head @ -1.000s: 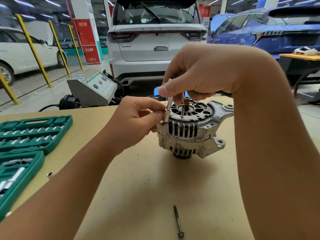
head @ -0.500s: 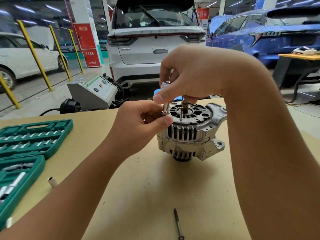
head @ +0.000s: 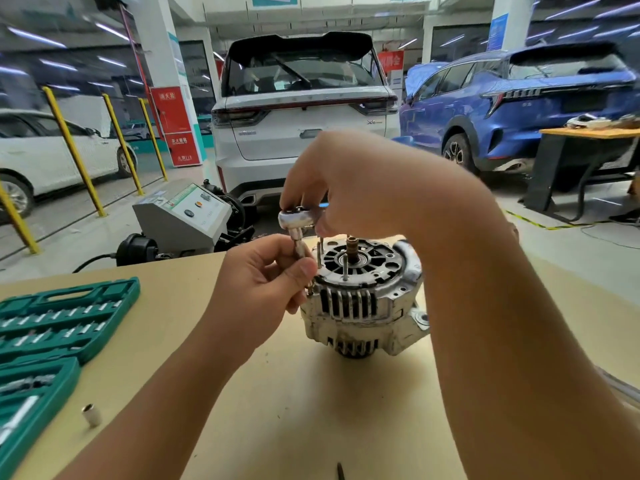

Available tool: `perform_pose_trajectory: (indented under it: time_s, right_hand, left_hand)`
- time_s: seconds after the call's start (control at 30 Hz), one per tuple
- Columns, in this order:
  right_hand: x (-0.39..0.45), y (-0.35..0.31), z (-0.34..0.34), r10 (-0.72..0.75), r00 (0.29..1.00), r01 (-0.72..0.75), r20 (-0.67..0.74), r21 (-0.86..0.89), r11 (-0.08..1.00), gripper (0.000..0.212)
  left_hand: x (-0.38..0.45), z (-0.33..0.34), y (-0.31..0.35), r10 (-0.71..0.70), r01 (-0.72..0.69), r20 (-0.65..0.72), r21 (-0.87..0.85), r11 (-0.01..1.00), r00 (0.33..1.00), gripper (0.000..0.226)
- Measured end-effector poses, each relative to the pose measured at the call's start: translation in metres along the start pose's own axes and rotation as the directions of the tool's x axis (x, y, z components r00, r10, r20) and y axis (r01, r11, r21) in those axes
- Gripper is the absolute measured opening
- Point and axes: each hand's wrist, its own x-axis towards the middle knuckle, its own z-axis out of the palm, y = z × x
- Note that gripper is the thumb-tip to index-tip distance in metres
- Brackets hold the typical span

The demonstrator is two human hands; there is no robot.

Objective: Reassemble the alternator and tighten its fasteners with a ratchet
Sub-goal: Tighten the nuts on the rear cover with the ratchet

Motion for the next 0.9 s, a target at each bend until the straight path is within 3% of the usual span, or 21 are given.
perform_pose_trajectory:
  time_s: [0.1,0.3,0.5,0.67,0.8,0.9]
  right_hand:
    - [0.003,-0.008,0.004,0.034,0.998,-0.036,-0.055,-0.042,0.998,0.039]
    - [0.006,-0.008,0.009,0.022,0.994,-0.020,-0.106,0.023,1.000,0.045]
    - [0.006,-0.001,0.005,0.018,0.997,-0.018,-0.069,0.006,1.000,0.036]
    - [0.003,0.003,0.003,0.035,0.998,-0.035,-0.046,0.001,0.999,0.036]
    - [0.005,0.001,0.008,0.051,0.993,-0.056,-0.103,-0.047,0.997,0.020]
    - [0.001,0.001,0.002,0.063,0.997,-0.066,-0.041,-0.077,0.995,0.021]
  left_hand:
    - [-0.001,0.000,0.000,-0.007,0.007,-0.007,0.007,1.000,1.000,0.008]
    - [0.001,0.000,0.000,0.059,-0.053,-0.057,0.108,0.993,0.997,0.021]
    - [0.003,0.003,0.000,0.080,-0.066,-0.090,0.149,0.987,0.993,0.010]
    - [0.004,-0.001,0.003,0.073,-0.070,-0.028,0.092,0.993,0.997,0.010]
    - [0.006,0.001,0.001,0.030,-0.025,-0.116,0.045,0.999,0.993,0.006]
    - [0.007,0.004,0.000,0.037,-0.032,-0.168,0.033,0.999,0.985,0.015]
